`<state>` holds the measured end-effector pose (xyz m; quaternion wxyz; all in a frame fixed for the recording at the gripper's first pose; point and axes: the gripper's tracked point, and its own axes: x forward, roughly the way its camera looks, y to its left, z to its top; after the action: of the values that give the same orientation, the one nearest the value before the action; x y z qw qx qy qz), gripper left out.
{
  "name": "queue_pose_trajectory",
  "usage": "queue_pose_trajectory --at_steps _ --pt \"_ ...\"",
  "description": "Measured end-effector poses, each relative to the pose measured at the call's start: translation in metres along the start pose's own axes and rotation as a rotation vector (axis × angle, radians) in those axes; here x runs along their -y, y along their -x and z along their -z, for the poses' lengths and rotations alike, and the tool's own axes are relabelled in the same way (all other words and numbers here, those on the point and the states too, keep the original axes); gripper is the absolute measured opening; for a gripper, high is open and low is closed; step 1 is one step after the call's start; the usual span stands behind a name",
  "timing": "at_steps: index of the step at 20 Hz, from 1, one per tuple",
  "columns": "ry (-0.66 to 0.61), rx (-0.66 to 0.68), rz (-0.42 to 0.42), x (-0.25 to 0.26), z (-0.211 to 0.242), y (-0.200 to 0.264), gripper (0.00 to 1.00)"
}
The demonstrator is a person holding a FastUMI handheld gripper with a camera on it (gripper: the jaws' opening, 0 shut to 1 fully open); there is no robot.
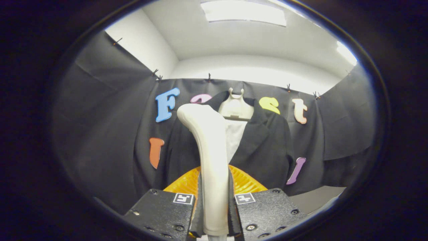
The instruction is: Iron the clothes twice with a garment steamer, once on the left side and once on the right side.
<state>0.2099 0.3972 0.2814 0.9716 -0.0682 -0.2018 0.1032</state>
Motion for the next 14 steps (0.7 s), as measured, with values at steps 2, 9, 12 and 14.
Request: queue_pose_trajectory --at_steps 2,9,12,14 --pt "0.028 0.027 0.035 0.003 -0.024 -0.024 0.32" --pt "0.141 0.12 0.073 -0.022 -0.074 -0.081 0.32" --pt "0.191 0.068 0.1 -0.027 -0.063 -0.1 0.32" --pt "0.206 0.016 0.117 -0.024 -0.049 -0.106 0.32"
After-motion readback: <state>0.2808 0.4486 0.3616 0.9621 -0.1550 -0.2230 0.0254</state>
